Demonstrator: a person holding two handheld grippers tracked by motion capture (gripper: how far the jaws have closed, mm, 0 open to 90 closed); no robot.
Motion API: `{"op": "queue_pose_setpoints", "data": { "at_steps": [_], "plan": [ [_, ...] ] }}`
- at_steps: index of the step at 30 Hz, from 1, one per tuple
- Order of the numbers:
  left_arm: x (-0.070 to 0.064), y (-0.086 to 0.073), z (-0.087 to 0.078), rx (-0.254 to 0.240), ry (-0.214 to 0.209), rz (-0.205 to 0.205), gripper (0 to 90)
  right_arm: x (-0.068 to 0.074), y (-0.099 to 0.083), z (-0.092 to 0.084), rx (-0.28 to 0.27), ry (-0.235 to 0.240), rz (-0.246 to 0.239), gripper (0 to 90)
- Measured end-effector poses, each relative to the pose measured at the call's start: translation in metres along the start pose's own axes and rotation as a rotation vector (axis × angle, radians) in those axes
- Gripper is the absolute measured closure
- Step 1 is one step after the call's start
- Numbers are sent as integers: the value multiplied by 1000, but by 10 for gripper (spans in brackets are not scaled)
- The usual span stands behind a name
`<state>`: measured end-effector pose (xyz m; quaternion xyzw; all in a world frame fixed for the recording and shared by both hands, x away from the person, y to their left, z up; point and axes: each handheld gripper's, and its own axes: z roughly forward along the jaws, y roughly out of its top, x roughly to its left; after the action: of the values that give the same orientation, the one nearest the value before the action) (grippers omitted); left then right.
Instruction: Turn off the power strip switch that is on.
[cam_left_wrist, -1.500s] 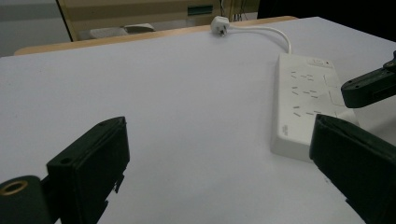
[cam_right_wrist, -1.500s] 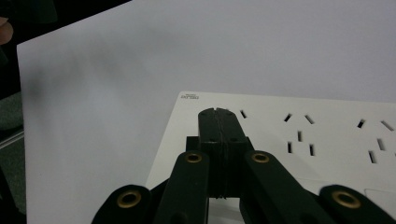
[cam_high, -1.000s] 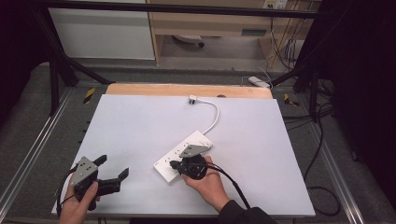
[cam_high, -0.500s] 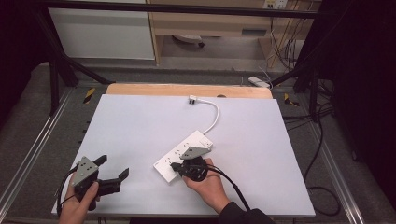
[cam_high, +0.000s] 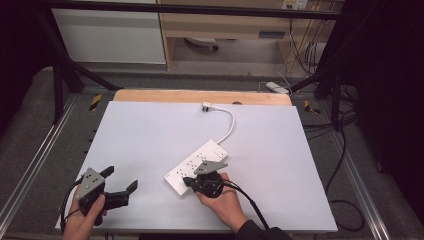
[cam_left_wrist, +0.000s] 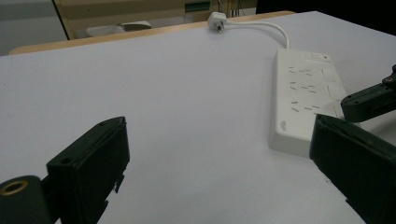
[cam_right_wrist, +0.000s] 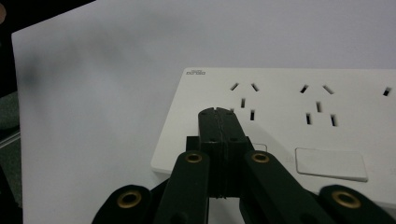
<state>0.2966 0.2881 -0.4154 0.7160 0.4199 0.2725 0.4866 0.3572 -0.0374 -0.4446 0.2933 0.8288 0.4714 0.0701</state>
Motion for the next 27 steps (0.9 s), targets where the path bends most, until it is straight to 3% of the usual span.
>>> {"op": "queue_pose_setpoints", "data": {
  "at_steps": [27],
  "plan": [
    [0, 0, 0, 2, -4, 2, 48, 3, -5, 3, -20, 1, -10, 900]
  ]
}}
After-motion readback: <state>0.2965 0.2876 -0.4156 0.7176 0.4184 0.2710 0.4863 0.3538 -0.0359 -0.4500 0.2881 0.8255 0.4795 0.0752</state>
